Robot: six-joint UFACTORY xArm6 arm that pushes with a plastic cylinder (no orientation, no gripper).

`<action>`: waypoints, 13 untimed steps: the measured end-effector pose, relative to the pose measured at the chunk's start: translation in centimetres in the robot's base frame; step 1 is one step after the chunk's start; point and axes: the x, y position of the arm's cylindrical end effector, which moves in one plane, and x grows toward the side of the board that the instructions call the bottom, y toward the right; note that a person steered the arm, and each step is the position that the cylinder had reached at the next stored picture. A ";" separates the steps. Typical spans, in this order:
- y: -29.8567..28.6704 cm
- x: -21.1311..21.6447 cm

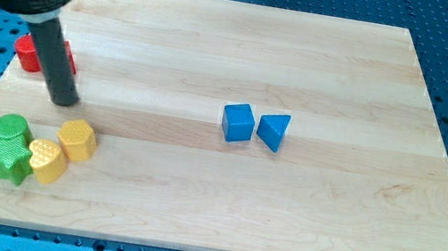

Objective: Push the red blocks towards the top left corner of the board

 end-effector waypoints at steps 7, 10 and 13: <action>-7.4 -20.5; -8.2 -16.2; -5.7 1.3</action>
